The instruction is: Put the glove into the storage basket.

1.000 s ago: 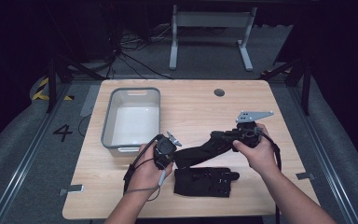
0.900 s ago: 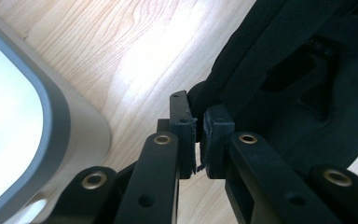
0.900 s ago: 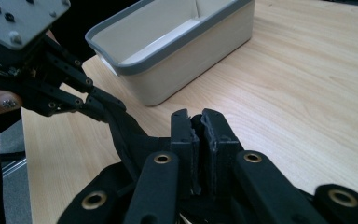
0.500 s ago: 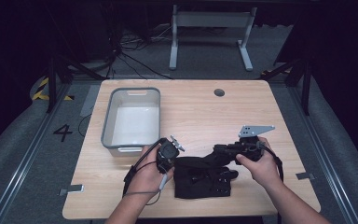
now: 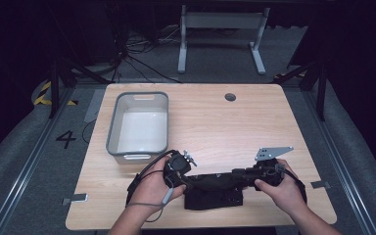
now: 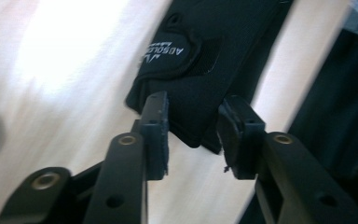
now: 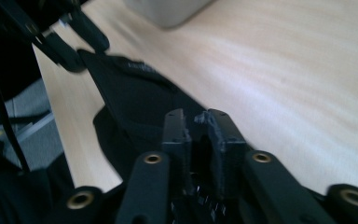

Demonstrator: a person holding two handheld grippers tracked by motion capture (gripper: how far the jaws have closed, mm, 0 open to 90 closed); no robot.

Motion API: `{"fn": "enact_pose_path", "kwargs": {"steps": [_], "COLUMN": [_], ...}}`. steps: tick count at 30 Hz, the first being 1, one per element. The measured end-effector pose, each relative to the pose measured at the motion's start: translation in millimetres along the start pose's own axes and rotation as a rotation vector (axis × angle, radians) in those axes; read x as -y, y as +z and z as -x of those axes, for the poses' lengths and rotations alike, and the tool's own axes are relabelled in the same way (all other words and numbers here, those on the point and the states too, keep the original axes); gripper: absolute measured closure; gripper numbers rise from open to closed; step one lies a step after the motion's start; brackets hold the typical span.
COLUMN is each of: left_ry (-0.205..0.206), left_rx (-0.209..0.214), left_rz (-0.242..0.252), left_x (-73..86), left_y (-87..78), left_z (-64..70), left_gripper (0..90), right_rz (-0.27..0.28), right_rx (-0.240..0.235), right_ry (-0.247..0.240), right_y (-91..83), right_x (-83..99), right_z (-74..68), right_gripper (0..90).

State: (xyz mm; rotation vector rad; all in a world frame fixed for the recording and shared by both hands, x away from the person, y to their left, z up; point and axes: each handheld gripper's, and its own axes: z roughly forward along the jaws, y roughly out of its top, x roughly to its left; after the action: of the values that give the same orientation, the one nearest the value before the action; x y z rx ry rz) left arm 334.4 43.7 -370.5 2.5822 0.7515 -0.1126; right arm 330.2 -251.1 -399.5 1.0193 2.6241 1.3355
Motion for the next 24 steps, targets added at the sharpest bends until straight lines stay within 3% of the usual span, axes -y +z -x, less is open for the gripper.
{"fn": "enact_pose_path", "kwargs": {"steps": [4, 9, 11, 16, 24], "left_ry": [-0.002, -0.011, -0.014, -0.02, -0.011], "left_rx": [0.027, 0.067, 0.081, 0.043, 0.006], "left_rz": [0.004, 0.013, 0.026, 0.038, 0.111], "left_x": [0.2, 1.0, 1.6, -0.4, -5.3], "left_y": [-0.3, -1.3, -4.0, -1.6, 2.0], "left_z": [1.6, 1.6, 1.9, 2.6, 3.5], "left_gripper": [60.3, 58.5, 58.4, 58.6, 58.3], "right_rz": [-0.076, -0.13, -0.125, -0.075, -0.037], "right_rx": [0.039, 0.026, 0.019, 0.028, 0.13], "right_ry": [-0.02, -0.015, -0.011, 0.006, 0.036], "right_y": [-3.6, -8.2, -11.1, -21.9, -31.5], "right_x": [8.3, 19.2, 21.8, 22.7, 25.3], "right_z": [-9.5, -16.1, -16.7, -12.6, 13.4], "right_gripper": [64.8, 60.7, 60.7, 62.4, 63.7]}}
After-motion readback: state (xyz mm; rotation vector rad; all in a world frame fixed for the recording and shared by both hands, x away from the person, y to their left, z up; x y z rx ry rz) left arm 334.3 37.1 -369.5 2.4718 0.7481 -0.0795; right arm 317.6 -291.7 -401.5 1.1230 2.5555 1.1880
